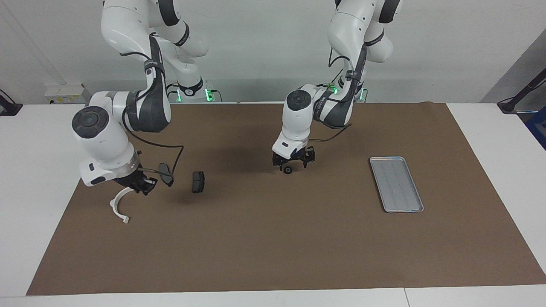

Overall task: Pick bearing gear from pile to tray
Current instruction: 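Reach the left gripper to the bearing at mid-table and grasp it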

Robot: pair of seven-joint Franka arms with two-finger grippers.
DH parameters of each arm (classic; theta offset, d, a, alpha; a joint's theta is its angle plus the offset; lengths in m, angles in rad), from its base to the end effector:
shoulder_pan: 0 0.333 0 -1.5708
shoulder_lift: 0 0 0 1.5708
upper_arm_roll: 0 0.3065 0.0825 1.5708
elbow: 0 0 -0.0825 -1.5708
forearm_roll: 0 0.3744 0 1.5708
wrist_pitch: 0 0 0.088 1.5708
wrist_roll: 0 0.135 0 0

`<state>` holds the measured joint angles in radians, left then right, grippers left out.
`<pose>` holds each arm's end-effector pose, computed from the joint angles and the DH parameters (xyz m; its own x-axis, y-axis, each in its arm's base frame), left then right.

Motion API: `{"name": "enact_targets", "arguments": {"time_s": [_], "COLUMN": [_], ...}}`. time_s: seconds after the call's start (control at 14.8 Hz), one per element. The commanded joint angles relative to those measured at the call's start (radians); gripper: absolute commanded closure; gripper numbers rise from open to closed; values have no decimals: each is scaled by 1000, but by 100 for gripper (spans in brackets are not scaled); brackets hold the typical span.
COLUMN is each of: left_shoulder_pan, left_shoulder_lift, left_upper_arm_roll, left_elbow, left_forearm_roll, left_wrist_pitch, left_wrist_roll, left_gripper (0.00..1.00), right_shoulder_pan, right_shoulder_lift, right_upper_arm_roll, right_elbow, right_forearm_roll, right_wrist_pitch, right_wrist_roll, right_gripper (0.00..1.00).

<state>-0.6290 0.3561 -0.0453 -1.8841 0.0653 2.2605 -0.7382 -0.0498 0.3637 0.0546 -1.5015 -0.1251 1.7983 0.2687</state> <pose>0.4868 -0.3836 0.2909 0.9989 0.0256 0.0388 0.0261 -0.9996 -0.0126 0.6474 -0.0148 0.4207 0.9714 -0.2344 -0.0385 -0.2287 -0.9667 0.1145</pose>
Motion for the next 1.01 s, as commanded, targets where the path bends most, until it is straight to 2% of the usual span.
{"name": "enact_targets", "arguments": {"time_s": [0.0,0.54,0.68,0.81,0.88,0.95], "left_shoulder_pan": [-32,-51,-51,-51,-51,-51], "left_shoulder_lift": [7,1,0,0,0,0], "left_upper_arm_roll": [19,19,19,19,19,19], "left_elbow": [-9,-76,-81,-81,-81,-81], "left_forearm_roll": [28,28,28,28,28,28], "left_wrist_pitch": [27,92,102,105,106,106], "left_wrist_roll": [-30,-43,-44,-44,-46,-55], "left_gripper": [0,1,5,16,27,43], "right_shoulder_pan": [1,31,31,33,33,33], "right_shoulder_lift": [-48,-88,-88,-89,-88,-88], "right_upper_arm_roll": [11,14,16,16,16,16], "right_elbow": [-6,-8,-8,-8,-8,-8], "right_forearm_roll": [-16,-5,-5,-5,-5,-5], "right_wrist_pitch": [-54,-94,-96,-96,-96,-96], "right_wrist_roll": [-17,-13,-13,-11,-11,-9], "right_gripper": [100,100,100,100,100,100]}}
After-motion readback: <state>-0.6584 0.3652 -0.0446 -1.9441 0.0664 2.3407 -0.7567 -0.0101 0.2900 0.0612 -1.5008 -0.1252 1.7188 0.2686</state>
